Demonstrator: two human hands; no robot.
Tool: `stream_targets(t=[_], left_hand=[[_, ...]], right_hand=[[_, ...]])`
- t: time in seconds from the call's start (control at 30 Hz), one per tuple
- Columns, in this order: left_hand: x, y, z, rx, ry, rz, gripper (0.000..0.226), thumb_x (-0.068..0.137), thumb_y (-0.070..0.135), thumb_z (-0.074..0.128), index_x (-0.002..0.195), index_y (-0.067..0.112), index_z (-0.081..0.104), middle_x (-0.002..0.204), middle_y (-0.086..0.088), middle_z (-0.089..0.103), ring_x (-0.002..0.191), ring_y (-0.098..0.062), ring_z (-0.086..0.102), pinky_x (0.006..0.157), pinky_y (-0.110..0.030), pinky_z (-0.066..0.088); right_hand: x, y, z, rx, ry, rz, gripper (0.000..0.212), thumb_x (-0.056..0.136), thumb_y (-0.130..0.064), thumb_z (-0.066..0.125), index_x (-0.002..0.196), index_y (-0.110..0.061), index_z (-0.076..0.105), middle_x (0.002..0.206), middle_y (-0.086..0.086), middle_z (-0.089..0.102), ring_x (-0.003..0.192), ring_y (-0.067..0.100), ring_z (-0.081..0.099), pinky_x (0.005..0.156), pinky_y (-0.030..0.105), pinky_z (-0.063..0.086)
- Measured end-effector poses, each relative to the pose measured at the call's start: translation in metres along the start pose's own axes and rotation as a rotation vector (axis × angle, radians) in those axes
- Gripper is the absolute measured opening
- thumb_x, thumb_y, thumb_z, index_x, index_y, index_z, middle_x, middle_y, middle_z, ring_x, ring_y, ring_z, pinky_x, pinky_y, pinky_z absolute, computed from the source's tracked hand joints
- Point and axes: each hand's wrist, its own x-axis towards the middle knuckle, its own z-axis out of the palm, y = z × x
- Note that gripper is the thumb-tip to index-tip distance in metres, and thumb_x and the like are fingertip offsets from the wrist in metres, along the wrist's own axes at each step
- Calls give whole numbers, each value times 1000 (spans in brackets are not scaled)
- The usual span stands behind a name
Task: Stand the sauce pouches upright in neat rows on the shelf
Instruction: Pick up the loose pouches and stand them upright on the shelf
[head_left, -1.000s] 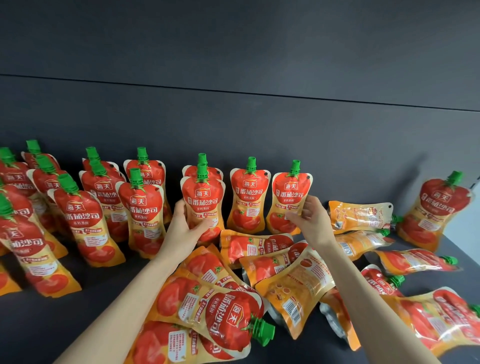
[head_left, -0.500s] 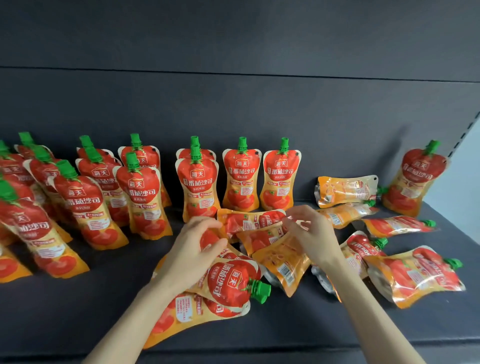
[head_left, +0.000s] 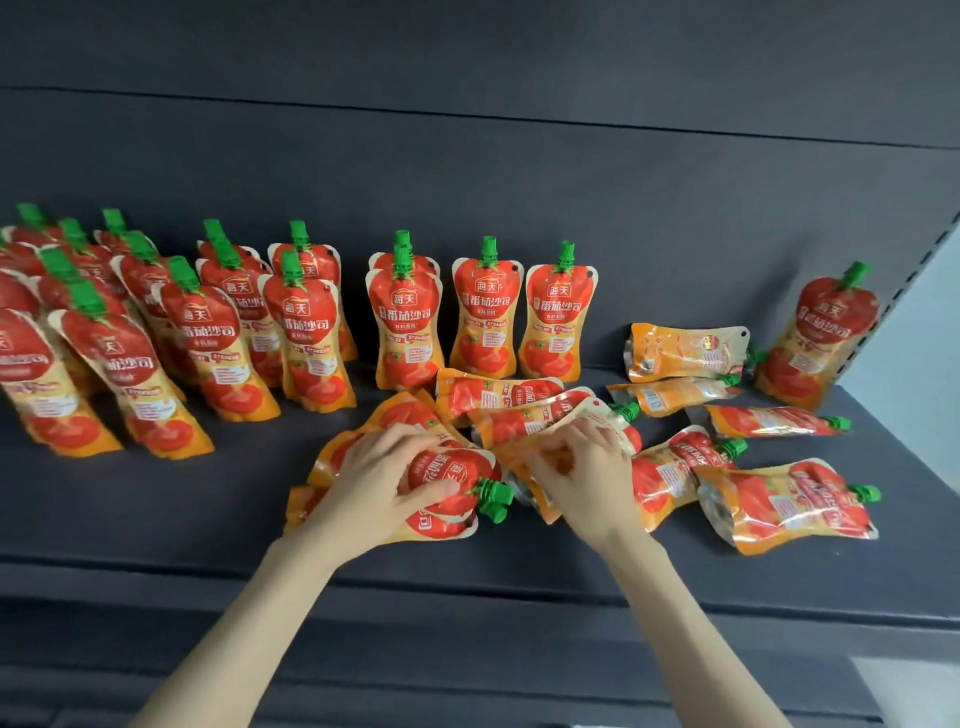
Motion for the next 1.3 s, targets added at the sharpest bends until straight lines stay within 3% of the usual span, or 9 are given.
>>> stream_targets(t=[0.07, 0.17, 0.27, 0.4, 0.67, 0.8, 0.9, 1.13, 1.3], left_hand=[[0, 2, -1, 11, 12, 2, 100, 62, 92, 15, 128, 26, 50, 125, 13, 42, 122, -10, 37, 109, -40, 26], [2, 0, -3, 60, -58, -14, 107, 55, 95, 9, 130, 29, 46, 130, 12, 37, 127, -12, 31, 111, -39, 21], [6, -3, -6, 126, -134, -24, 115, 48, 98, 5, 136, 30, 36, 136, 11, 30, 133, -15, 26, 113, -40, 16], [16, -5, -11, 258, -117, -27, 127, 34, 101, 3, 133, 29, 37, 130, 10, 35, 127, -15, 29, 107, -38, 18], [17, -14, -5, 200, 96, 70, 104, 41, 101, 17, 103, 24, 49, 109, 10, 50, 107, -14, 43, 101, -36, 23], [15, -15, -4, 61, 190, 97, 92, 47, 98, 26, 96, 23, 49, 101, 11, 57, 97, -9, 46, 101, -34, 24], [15, -17, -3, -15, 214, 112, 85, 49, 96, 30, 93, 25, 48, 97, 15, 56, 93, -5, 45, 98, -32, 24], [17, -19, -4, -108, 232, 93, 80, 51, 95, 32, 89, 26, 46, 95, 12, 58, 91, -6, 46, 100, -37, 28], [15, -16, -5, -127, 253, 88, 78, 52, 93, 36, 86, 25, 47, 90, 12, 58, 88, -8, 48, 98, -37, 31]], right_hand=[[0, -8, 0, -83, 11, 132, 49, 80, -49, 63, 109, -10, 60, 125, 9, 51, 121, 33, 37, 99, 44, 31], [3, -14, 0, -135, -51, 305, 92, 72, -62, 64, 136, -4, 33, 149, 19, 23, 139, 39, 14, 111, 47, 20], [11, -18, 1, -139, -88, 387, 121, 60, -73, 66, 142, 1, 19, 149, 23, 22, 140, 40, 15, 111, 48, 20], [21, -24, -2, -138, -141, 533, 137, 49, -79, 68, 142, 3, 10, 147, 27, 22, 137, 41, 22, 110, 47, 22], [35, -21, -3, -161, -133, 653, 138, 49, -87, 58, 146, -4, 7, 146, 24, 28, 135, 40, 27, 110, 47, 20], [41, -19, 2, -45, -138, 672, 135, 47, -78, 67, 148, -8, 10, 148, 25, 23, 135, 43, 24, 111, 52, 20], [37, -21, -2, 12, -141, 669, 142, 32, -75, 67, 147, -9, 15, 145, 24, 29, 132, 41, 31, 110, 50, 27], [32, -20, -5, 132, -29, 639, 138, 34, -57, 76, 147, -21, 5, 140, 26, 33, 125, 42, 39, 105, 50, 36], [17, -14, -12, 312, 132, 532, 85, 69, -17, 79, 136, -14, 28, 127, 23, 42, 116, 38, 41, 83, 37, 44]])
